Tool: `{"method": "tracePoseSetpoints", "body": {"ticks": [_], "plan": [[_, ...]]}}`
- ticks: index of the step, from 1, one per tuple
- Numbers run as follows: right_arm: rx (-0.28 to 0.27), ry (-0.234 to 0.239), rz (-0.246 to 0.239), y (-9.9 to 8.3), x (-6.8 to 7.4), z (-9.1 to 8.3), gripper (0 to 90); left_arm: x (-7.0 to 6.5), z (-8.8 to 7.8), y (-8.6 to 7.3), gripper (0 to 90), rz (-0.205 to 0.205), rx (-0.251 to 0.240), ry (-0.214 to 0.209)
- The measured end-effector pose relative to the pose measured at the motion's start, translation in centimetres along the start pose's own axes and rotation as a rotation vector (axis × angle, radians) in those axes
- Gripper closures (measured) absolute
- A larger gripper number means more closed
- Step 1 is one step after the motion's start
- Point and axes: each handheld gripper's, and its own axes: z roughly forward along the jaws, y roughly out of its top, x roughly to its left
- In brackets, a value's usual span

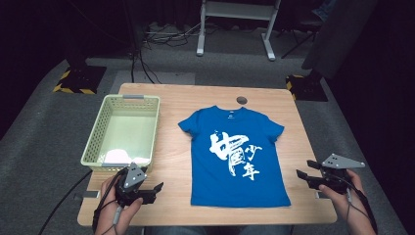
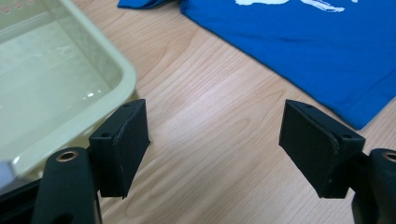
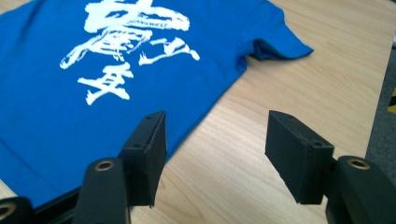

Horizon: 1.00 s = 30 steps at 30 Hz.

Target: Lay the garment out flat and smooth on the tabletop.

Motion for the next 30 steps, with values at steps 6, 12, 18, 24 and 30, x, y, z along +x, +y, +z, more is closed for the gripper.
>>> {"method": "tracePoseSetpoints", "body": {"ticks": [6,12,18,24,30], "plan": [[0.012,-0.025,0.022,-1.8,-0.4,0.6,37.6,0.8,0.0,-1.5,23.9,-0.02,0.024,0.036],[0.031,-0.041,0.049,-3.6,-0.8,1.6,36.7,1.4,0.7,-2.8,23.8,-0.049,0.056,0.06],[0.051,-0.056,0.066,-4.8,-1.4,2.8,35.7,2.4,1.6,-4.1,23.8,-0.088,0.082,0.08],[0.068,-0.062,0.086,-5.9,-2.0,4.2,34.2,3.2,2.4,-5.4,21.8,-0.138,0.086,0.083],[0.03,-0.049,0.118,-6.3,-2.1,4.9,25.5,3.3,2.4,-5.5,17.0,-0.159,0.092,0.107]]}}
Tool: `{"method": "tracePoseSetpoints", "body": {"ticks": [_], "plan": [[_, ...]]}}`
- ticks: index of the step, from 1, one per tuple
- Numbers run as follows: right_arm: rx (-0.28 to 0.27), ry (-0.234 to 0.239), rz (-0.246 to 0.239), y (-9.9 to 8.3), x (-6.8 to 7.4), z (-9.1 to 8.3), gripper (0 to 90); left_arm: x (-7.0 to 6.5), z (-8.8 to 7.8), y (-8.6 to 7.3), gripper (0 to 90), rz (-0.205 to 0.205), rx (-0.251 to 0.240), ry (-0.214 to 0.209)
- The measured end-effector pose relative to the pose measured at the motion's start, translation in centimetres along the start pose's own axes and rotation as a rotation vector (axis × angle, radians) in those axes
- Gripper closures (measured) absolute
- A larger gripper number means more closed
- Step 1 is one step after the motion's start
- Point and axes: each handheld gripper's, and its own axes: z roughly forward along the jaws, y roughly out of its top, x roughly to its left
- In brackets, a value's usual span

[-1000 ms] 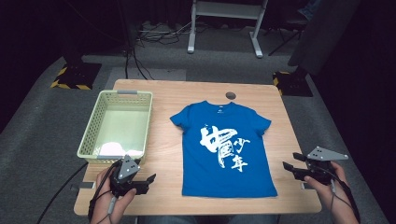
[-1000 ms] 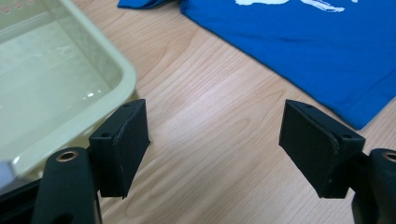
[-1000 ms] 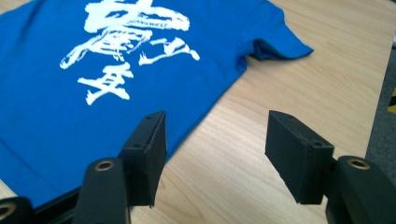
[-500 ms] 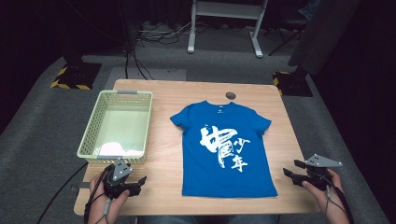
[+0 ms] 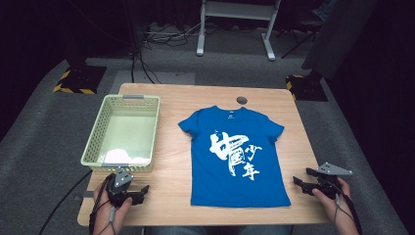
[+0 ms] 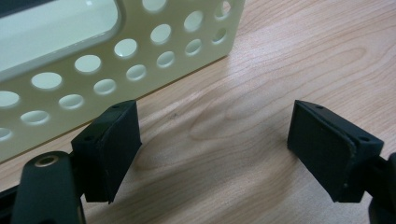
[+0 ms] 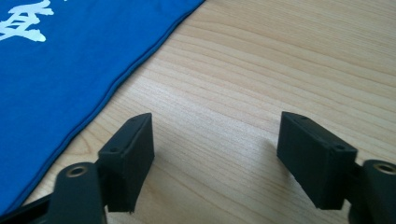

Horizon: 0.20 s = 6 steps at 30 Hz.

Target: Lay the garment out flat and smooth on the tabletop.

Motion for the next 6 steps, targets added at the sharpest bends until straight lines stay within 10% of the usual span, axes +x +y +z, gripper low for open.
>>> {"method": "tracePoseSetpoints", "body": {"ticks": [6], "plan": [[0.006,0.003,-0.003,0.06,0.03,0.1,22.4,-0.06,0.01,0.01,16.5,-0.003,0.003,0.003]]}}
